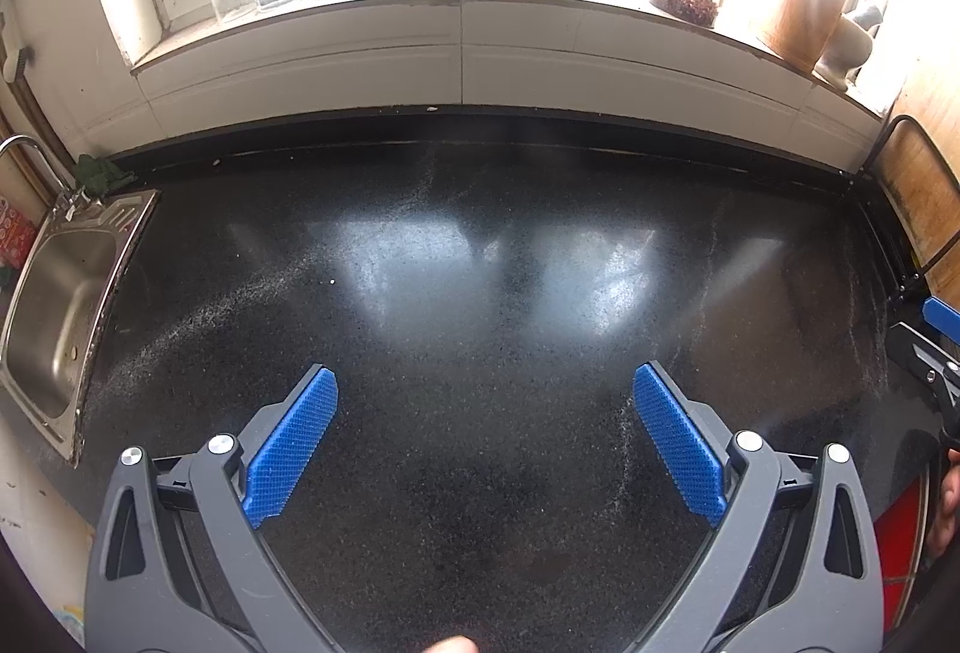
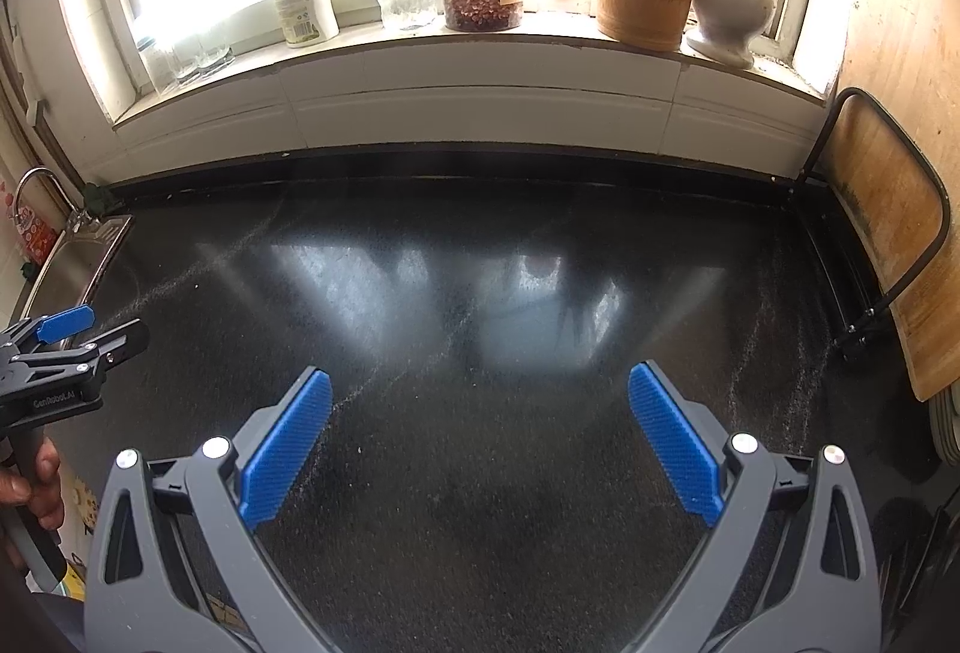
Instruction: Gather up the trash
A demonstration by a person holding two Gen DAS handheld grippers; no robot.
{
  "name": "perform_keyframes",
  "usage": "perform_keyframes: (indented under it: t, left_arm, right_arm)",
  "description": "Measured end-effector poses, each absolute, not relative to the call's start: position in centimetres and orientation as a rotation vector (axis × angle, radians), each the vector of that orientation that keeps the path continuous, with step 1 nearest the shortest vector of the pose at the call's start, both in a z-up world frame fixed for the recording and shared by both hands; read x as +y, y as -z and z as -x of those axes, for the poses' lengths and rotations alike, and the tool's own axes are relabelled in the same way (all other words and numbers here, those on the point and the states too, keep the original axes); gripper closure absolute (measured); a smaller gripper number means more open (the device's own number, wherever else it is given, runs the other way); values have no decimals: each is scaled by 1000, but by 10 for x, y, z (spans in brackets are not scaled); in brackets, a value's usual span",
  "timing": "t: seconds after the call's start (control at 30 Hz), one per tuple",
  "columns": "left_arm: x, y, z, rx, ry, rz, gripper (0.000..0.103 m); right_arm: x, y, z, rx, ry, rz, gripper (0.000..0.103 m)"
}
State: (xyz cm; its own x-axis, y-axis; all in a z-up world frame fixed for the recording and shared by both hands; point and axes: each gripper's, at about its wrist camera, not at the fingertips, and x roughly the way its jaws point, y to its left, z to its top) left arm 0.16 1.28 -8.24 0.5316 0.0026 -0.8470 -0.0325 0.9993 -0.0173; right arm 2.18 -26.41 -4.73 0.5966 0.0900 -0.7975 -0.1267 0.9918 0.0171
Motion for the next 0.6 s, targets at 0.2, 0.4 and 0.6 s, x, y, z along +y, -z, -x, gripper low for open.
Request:
perform_keyframes:
  t: [0.2,0.4,0.6]
  left_arm:
    - [13,80,-1,1007,-20,46,7]
    - [9,79,4,984,-26,26,7]
    - [8,80,4,985,-20,18,7]
  right_arm:
    - [-264,48,-22,926,-133,46,7]
    - [-264,48,-22,925,-131,47,7]
    - [-268,50,-23,928,-133,43,7]
